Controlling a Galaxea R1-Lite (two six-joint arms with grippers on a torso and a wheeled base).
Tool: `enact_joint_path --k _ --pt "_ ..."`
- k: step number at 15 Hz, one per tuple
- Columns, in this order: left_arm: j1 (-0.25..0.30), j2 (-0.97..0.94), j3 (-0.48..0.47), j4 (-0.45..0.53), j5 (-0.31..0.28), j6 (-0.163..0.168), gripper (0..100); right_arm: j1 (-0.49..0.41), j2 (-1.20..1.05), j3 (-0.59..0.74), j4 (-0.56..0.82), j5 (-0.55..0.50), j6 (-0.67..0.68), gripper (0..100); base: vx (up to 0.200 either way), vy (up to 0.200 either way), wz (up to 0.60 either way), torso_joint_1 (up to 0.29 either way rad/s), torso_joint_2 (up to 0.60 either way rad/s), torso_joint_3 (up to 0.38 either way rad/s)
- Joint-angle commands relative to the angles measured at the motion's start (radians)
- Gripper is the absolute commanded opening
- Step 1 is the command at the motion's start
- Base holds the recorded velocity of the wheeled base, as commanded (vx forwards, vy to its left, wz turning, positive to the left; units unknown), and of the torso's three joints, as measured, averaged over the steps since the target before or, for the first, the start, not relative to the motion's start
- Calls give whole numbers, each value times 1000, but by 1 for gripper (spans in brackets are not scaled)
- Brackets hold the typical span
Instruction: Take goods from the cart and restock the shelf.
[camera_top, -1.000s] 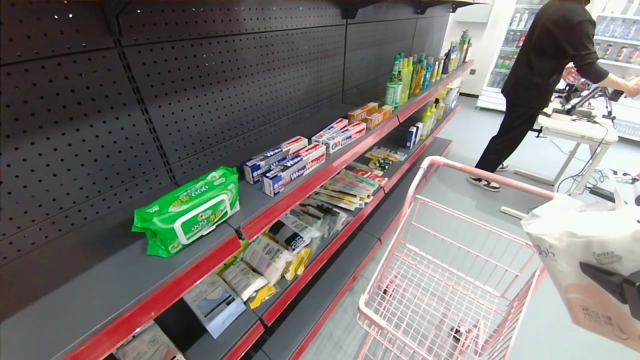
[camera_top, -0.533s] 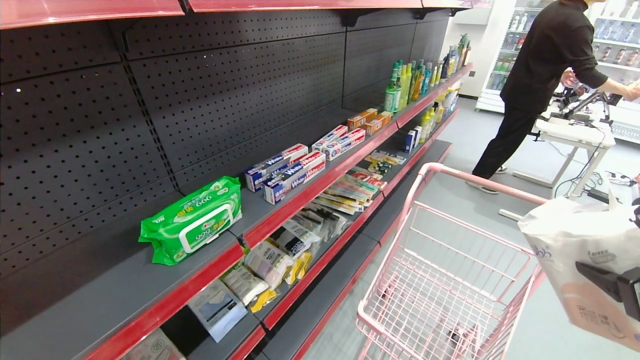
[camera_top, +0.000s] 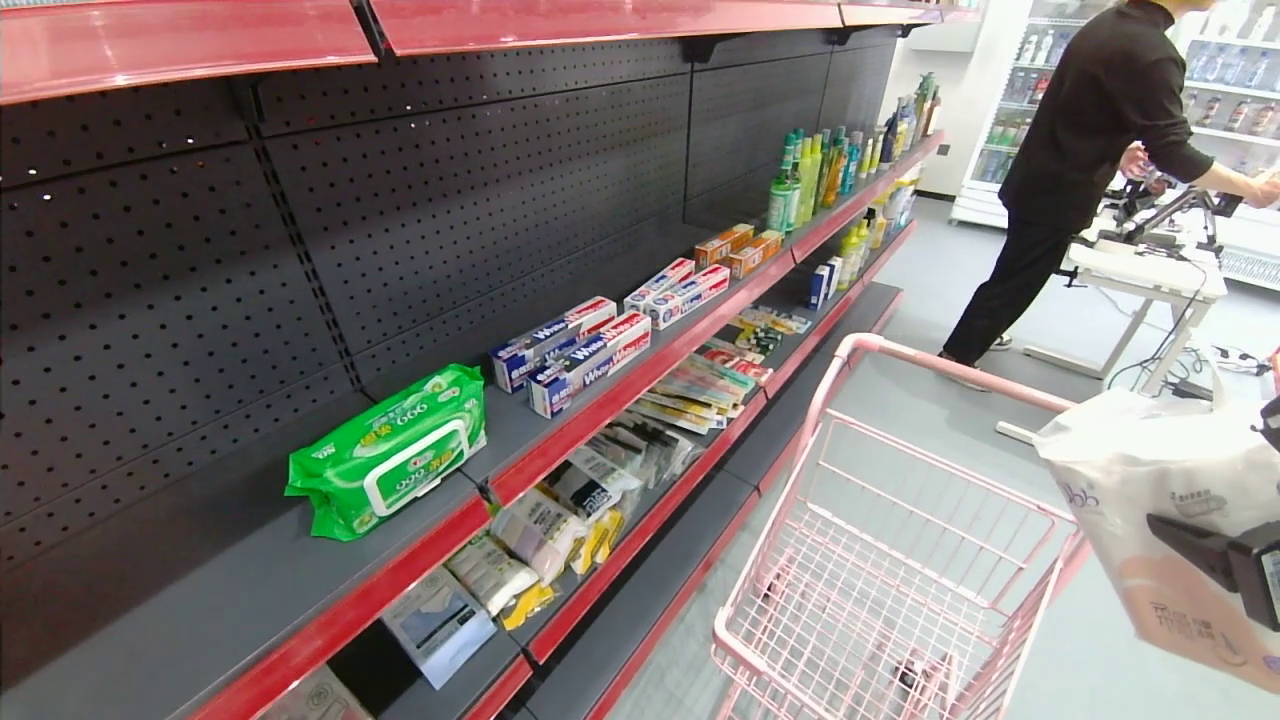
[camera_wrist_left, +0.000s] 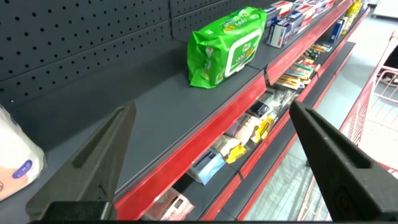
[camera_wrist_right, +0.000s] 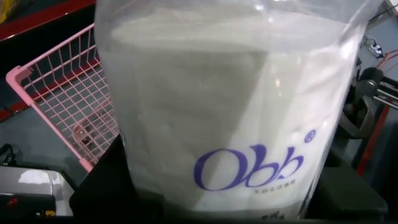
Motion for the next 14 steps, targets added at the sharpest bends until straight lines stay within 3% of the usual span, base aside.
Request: enact_joint_path --k 1,11,14 --pt "0 1 0 0 0 0 100 2 17 -14 2 0 -3 0 0 0 0 80 -163 -80" --pt "0 1 0 0 0 0 100 2 28 -5 1 -8 -5 0 0 0 0 57 -106 -55" --pt "0 1 0 0 0 1 100 2 27 1 2 -8 -5 0 0 0 600 2 1 4"
